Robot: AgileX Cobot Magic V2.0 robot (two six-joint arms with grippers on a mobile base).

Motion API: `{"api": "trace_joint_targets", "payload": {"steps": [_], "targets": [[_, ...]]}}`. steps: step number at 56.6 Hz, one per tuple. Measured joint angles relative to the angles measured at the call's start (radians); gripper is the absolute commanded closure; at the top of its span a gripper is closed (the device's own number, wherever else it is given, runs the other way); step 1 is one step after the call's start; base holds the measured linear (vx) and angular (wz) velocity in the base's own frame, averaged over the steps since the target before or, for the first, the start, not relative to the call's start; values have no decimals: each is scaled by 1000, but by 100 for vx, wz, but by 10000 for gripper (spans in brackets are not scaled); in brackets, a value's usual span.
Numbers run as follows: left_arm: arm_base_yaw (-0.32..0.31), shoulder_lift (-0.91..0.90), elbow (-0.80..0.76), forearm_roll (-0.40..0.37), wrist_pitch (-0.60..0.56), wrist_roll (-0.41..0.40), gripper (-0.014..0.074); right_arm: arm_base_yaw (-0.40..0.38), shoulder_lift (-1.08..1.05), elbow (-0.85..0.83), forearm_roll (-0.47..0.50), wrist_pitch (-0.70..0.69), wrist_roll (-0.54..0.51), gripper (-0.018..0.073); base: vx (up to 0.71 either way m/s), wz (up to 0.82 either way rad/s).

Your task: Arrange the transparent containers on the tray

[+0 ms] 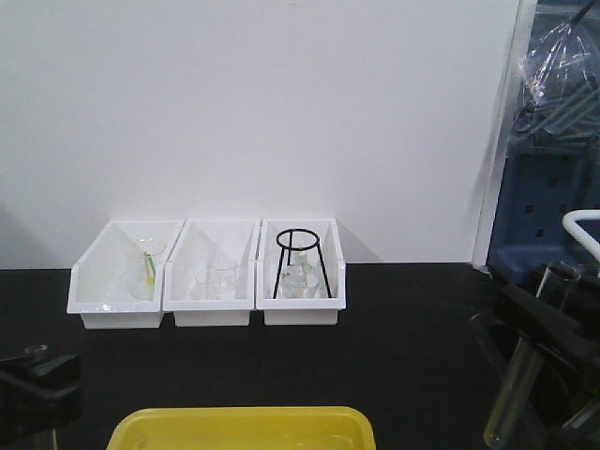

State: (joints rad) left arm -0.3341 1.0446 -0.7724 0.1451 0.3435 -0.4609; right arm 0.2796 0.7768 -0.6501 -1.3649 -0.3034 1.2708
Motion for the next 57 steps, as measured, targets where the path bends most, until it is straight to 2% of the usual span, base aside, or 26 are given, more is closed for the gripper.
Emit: {"api": "trace_joint_targets", "payload": {"steps": [6,20,28,34,38,50,57], "targets": [[0,195,-136,-90,128,46,600,0,19,0,0,-1,13,571,0,0],[0,597,-384,-431,281,323,600,0,35,0,0,-1,17,571,0,0],[0,750,-484,-528,354,408,600,0,35,0,0,5,17,571,0,0],[-1,812,-520,-539,379,421,596,0,35,0,0,14,17,571,0,0],[-1,831,-526,-523,386,402,597,0,35,0,0,14,17,571,0,0],[-1,861,-529,-368,442,220,594,0,35,0,0,14,17,571,0,0],[-1,864,-529,-292,478,145,586,0,35,0,0,14,17,571,0,0]]}}
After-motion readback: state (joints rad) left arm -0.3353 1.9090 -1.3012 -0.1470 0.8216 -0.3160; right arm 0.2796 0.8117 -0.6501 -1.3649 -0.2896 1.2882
